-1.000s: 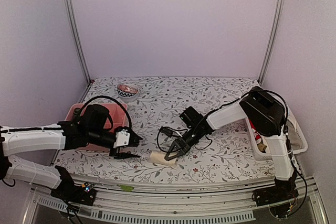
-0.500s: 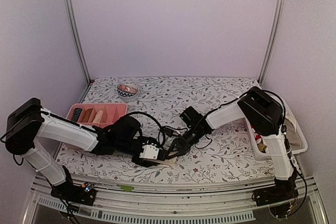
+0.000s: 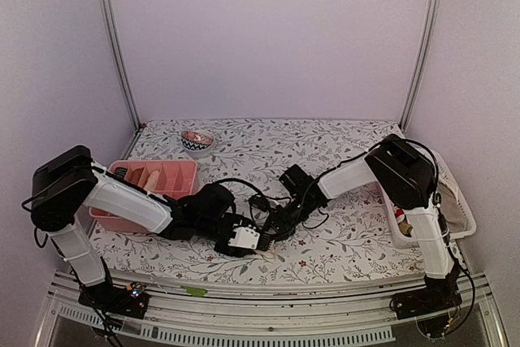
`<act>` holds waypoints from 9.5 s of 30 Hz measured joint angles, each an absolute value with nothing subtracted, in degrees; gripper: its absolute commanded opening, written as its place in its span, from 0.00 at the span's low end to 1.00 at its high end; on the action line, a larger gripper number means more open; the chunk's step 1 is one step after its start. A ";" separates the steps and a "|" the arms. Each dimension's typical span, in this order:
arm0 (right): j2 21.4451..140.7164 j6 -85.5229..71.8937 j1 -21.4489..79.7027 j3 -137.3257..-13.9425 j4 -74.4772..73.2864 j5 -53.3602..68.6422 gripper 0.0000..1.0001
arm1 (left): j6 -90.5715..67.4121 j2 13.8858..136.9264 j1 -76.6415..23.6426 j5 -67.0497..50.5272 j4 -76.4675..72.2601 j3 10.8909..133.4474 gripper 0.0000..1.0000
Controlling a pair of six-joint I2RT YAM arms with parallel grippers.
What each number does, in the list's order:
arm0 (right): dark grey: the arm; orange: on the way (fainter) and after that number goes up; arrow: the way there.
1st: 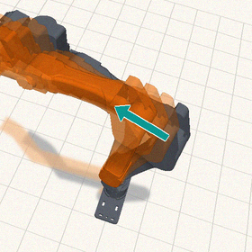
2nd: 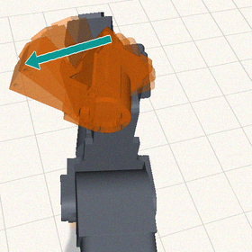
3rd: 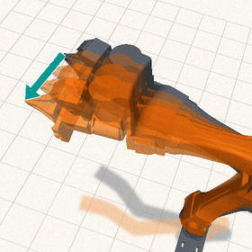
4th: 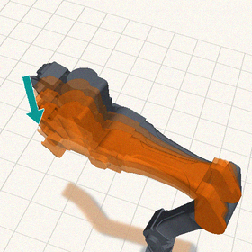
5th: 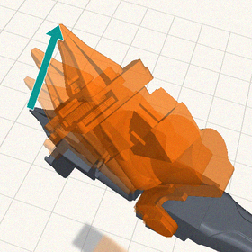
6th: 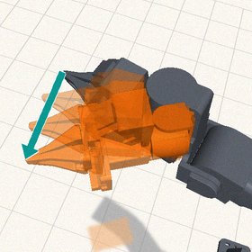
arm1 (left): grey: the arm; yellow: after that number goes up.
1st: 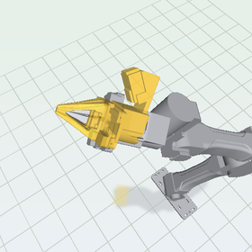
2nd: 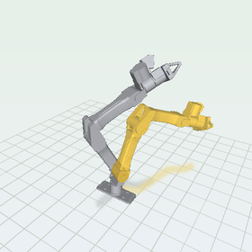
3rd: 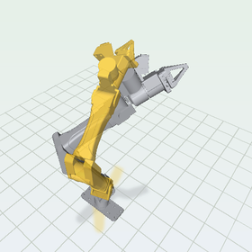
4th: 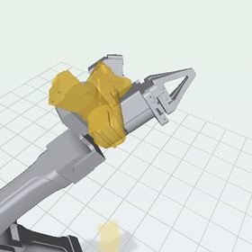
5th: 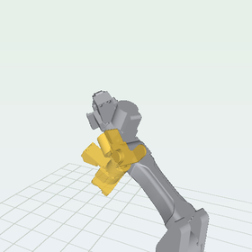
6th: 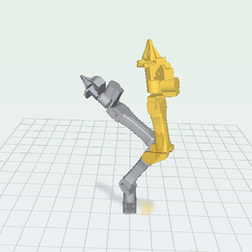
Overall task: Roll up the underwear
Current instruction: Pick up the underwear from the center of the board, then place the underwear in the storage box, then reset both arms
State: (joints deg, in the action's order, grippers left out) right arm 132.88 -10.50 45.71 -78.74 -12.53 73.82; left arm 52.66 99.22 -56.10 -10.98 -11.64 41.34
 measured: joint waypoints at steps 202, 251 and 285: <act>101.49 -16.93 26.92 -59.29 -9.87 39.55 0.99 | -2.17 107.70 -8.08 -8.84 33.32 71.09 0.20; 101.41 -18.24 26.92 -60.95 -9.80 39.51 0.99 | -0.45 99.18 -7.68 -5.54 46.26 72.05 0.26; 88.05 -15.18 26.85 -72.95 -18.87 30.59 0.99 | 6.15 82.15 -7.68 -8.93 43.18 82.89 0.96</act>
State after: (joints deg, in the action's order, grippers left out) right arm 88.05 -15.18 26.85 -72.95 -18.87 30.59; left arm 6.15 82.15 -7.68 -8.93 43.18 82.89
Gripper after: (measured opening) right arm 0.989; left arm 0.959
